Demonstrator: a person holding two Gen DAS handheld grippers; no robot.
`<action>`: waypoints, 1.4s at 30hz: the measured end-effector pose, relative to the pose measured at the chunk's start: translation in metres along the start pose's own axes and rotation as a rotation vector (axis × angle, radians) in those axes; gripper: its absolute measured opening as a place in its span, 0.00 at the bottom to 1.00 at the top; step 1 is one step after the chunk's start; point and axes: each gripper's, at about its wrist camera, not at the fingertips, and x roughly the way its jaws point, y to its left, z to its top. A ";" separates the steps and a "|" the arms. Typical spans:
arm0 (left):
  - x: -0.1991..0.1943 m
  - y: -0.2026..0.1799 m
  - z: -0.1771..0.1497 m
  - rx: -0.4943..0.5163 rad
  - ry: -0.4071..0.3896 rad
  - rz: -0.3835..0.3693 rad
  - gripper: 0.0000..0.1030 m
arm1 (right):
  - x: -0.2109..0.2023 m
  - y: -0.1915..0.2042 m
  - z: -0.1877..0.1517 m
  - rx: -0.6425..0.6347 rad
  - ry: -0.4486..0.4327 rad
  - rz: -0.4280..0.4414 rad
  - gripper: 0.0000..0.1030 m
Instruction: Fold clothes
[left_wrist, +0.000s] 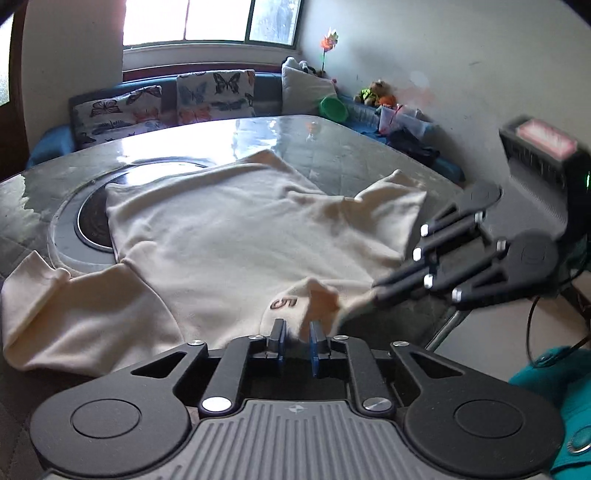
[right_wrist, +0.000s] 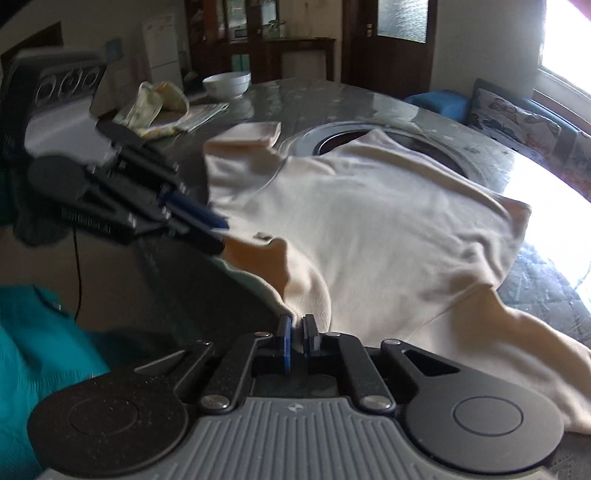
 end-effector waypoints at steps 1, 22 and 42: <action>-0.003 0.003 0.005 -0.011 -0.020 0.005 0.14 | 0.000 0.001 -0.001 -0.008 0.005 0.003 0.05; 0.061 0.004 0.005 -0.071 0.045 -0.103 0.13 | -0.021 -0.041 0.017 0.094 -0.065 -0.031 0.15; 0.060 0.009 0.004 -0.103 0.054 -0.143 0.13 | 0.132 -0.189 0.124 0.294 -0.024 -0.264 0.30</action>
